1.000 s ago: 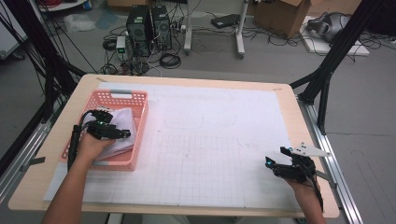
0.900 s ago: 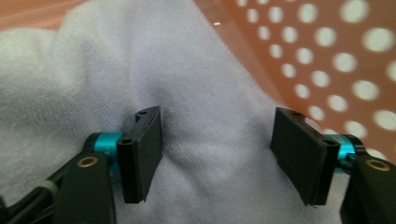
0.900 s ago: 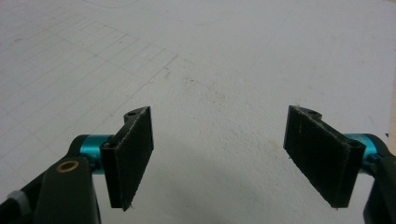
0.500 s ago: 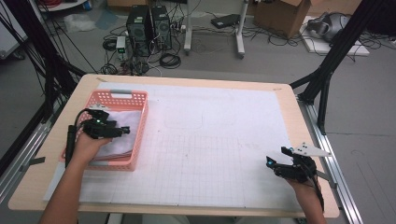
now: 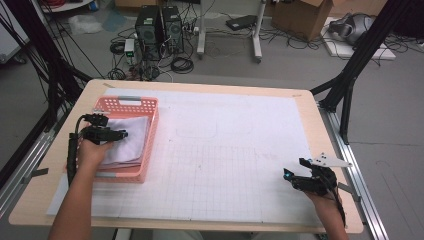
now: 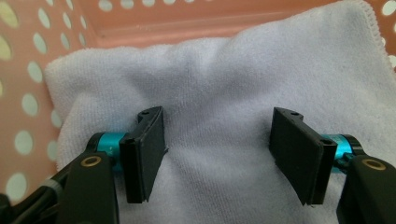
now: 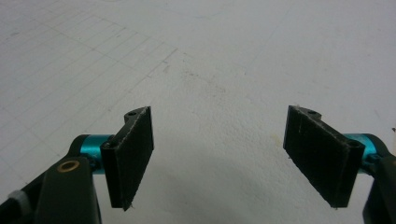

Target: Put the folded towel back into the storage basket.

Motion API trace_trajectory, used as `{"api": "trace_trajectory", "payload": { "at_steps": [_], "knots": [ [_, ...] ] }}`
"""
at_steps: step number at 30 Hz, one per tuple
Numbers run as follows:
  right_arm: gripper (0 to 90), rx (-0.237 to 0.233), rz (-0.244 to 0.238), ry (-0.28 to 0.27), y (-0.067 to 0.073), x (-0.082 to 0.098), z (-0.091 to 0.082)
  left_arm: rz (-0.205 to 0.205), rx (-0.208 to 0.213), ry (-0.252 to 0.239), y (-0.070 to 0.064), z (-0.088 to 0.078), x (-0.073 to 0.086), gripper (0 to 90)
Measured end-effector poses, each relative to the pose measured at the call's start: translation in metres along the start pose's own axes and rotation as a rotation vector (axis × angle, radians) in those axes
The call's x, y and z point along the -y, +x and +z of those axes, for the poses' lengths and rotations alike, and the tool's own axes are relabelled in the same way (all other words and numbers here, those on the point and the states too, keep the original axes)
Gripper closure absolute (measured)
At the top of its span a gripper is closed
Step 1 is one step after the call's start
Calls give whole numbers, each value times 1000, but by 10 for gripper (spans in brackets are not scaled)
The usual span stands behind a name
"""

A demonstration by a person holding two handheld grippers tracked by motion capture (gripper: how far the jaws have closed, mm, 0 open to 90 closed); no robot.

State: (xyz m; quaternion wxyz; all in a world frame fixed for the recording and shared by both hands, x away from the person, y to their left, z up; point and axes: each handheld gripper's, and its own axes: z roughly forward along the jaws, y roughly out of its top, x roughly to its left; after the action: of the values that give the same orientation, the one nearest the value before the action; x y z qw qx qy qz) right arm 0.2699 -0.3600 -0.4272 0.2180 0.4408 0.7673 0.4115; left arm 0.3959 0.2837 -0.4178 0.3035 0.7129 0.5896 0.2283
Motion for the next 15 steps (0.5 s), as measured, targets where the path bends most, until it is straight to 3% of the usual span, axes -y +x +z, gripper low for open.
{"api": "trace_trajectory", "payload": {
  "at_steps": [2, 4, 8, 11, 12, 13, 15],
  "knots": [
    [233, -1, -4, 1, 0, 0, 0, 5, 13, -35, 1, -4, -1, 350],
    [233, -1, -1, -1, 0, 0, 0, -19, 26, -117, 2, -13, -4, 345],
    [233, 0, 3, -4, 0, 0, -2, -82, 108, -293, 4, -36, -7, 332],
    [233, 4, 3, -16, -1, -1, -3, -85, 169, -404, 0, -55, -6, 299],
    [233, 4, 3, -16, -1, -1, -3, -85, 169, -404, 0, -55, -6, 286],
    [232, 1, 13, -27, -1, -1, -4, -74, 210, -464, -6, -66, -3, 246],
    [232, 3, 10, -33, -1, -2, -5, -65, 233, -502, -13, -76, 0, 206]
  ]
}}
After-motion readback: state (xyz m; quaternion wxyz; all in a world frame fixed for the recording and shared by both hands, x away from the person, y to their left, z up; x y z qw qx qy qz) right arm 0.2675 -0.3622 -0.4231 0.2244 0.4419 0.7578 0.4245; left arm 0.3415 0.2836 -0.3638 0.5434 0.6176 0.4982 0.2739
